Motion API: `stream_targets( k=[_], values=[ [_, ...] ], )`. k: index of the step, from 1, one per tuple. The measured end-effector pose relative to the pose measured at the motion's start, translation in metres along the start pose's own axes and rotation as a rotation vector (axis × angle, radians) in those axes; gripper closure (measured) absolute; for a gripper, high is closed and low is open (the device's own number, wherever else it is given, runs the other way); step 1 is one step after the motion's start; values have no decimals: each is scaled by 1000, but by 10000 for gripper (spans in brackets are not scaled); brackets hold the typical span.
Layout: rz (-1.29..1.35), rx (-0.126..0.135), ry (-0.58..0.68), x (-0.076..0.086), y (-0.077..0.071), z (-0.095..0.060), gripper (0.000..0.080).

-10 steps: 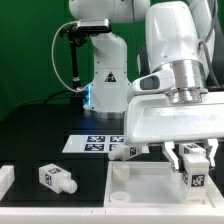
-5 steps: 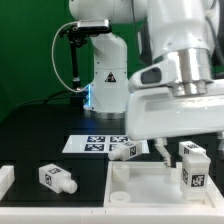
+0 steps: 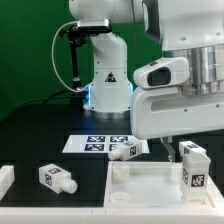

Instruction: Assemble one leg

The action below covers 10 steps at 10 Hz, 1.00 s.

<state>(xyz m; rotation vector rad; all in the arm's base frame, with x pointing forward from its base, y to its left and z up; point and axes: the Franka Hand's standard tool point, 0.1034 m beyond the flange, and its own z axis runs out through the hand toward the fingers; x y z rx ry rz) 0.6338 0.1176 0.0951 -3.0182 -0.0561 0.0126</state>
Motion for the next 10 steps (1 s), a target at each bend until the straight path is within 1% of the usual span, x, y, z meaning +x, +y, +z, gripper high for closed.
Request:
stream_targets(
  k=[1, 2, 4, 5, 6, 7, 8, 9, 10],
  values=[
    [16, 0, 6, 4, 1, 0, 150],
    [75, 0, -7, 6, 2, 2, 150],
    [136, -5, 14, 11, 3, 9, 150],
    [110, -11, 38, 12, 6, 11, 150],
    [95, -16, 46, 11, 14, 16, 150],
    [93, -19, 43, 11, 19, 18, 150],
    [107, -17, 44, 12, 20, 17, 150],
    [118, -17, 44, 12, 19, 17, 177],
    [121, -17, 44, 12, 20, 17, 177]
  ],
)
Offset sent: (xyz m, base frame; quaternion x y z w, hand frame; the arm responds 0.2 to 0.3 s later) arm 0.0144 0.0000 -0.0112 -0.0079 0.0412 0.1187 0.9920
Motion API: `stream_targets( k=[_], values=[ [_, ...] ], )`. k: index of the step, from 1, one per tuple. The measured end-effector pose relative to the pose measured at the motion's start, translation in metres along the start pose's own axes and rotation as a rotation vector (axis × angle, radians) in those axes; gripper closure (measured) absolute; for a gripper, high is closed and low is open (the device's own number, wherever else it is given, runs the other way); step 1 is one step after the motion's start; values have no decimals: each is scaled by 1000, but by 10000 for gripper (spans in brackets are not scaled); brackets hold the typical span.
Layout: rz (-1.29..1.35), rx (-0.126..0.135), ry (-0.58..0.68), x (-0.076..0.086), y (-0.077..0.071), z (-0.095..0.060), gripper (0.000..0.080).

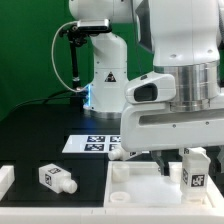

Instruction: Assemble one leg

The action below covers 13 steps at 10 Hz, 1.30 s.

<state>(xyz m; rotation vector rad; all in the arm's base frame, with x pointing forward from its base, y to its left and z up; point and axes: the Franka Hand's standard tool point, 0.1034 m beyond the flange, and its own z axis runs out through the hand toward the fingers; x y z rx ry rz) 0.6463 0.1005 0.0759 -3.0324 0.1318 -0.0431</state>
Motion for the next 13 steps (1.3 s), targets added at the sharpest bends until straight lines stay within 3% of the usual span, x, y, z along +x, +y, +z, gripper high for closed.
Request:
stream_targets(
  k=[2, 5, 8, 10, 13],
  values=[
    [136, 4, -1, 0, -1, 0, 516],
    [322, 5, -2, -1, -2, 1, 514],
    [822, -12, 32, -1, -3, 2, 514],
    [1208, 26, -3, -2, 2, 2, 514],
    [1263, 28, -7, -2, 3, 2, 505]
  ],
)
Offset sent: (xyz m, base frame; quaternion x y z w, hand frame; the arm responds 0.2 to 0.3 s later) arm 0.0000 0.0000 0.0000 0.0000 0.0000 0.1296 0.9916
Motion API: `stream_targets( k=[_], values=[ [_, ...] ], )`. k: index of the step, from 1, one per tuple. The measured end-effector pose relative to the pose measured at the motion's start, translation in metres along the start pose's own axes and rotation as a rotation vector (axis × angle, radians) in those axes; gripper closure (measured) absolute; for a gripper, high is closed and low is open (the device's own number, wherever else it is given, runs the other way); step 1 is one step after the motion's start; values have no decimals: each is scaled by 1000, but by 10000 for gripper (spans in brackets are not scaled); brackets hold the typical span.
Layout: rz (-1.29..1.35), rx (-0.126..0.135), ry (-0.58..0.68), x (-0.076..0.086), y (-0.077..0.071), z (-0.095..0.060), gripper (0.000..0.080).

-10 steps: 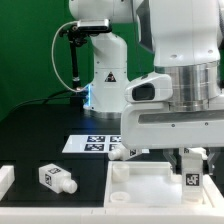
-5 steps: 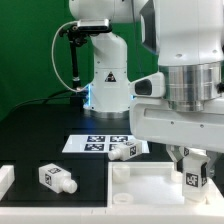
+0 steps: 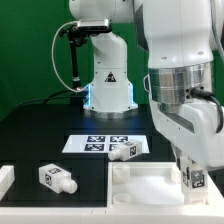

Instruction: Assemble one leg

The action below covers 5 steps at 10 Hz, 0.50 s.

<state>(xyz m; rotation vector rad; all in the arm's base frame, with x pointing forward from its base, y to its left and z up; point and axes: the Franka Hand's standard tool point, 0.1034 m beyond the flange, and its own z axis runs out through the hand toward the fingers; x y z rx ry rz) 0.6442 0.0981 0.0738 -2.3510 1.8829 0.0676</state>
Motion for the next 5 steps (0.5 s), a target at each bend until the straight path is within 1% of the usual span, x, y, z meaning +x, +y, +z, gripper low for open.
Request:
stream_targets(
  k=[1, 2, 3, 4, 5],
  values=[
    [-24, -2, 2, -2, 0, 1, 505],
    [-250, -13, 16, -11, 0, 2, 327],
    [-495, -16, 2, -16, 1, 3, 191],
    [-616, -32, -17, -15, 4, 3, 191],
    [-647, -34, -14, -18, 4, 2, 163]
  ],
)
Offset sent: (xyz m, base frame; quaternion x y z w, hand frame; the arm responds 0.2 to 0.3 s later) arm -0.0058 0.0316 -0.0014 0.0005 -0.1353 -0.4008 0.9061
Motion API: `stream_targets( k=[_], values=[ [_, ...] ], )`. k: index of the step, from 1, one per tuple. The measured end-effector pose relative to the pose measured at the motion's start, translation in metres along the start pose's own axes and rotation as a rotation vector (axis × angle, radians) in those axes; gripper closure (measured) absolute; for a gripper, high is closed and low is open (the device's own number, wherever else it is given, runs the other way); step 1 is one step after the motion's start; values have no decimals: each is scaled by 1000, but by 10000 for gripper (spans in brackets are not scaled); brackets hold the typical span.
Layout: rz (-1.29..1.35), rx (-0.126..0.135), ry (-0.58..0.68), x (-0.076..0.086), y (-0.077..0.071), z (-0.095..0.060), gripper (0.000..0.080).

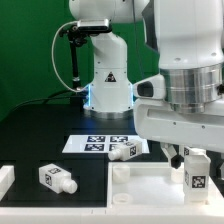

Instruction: Assemble one leg

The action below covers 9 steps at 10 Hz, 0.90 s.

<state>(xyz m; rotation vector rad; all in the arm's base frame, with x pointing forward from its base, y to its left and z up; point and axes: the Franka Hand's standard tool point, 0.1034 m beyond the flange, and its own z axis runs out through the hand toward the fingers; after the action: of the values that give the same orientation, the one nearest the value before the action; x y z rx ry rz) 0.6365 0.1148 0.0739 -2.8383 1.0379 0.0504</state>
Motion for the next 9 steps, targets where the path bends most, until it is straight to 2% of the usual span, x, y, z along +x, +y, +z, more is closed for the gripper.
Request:
stream_targets(
  k=[3, 4, 5, 6, 7, 8, 9],
  values=[
    [-246, -5, 1, 1, 2, 2, 151],
    [-484, -31, 33, 3, 0, 1, 151],
    [-643, -23, 69, 7, -4, 0, 151],
    [-543, -9, 64, 6, -4, 1, 151],
    [-554, -11, 66, 6, -3, 1, 285],
    [-496, -6, 65, 6, -4, 1, 285],
    [-409, -3, 64, 5, -4, 2, 425]
  ],
)
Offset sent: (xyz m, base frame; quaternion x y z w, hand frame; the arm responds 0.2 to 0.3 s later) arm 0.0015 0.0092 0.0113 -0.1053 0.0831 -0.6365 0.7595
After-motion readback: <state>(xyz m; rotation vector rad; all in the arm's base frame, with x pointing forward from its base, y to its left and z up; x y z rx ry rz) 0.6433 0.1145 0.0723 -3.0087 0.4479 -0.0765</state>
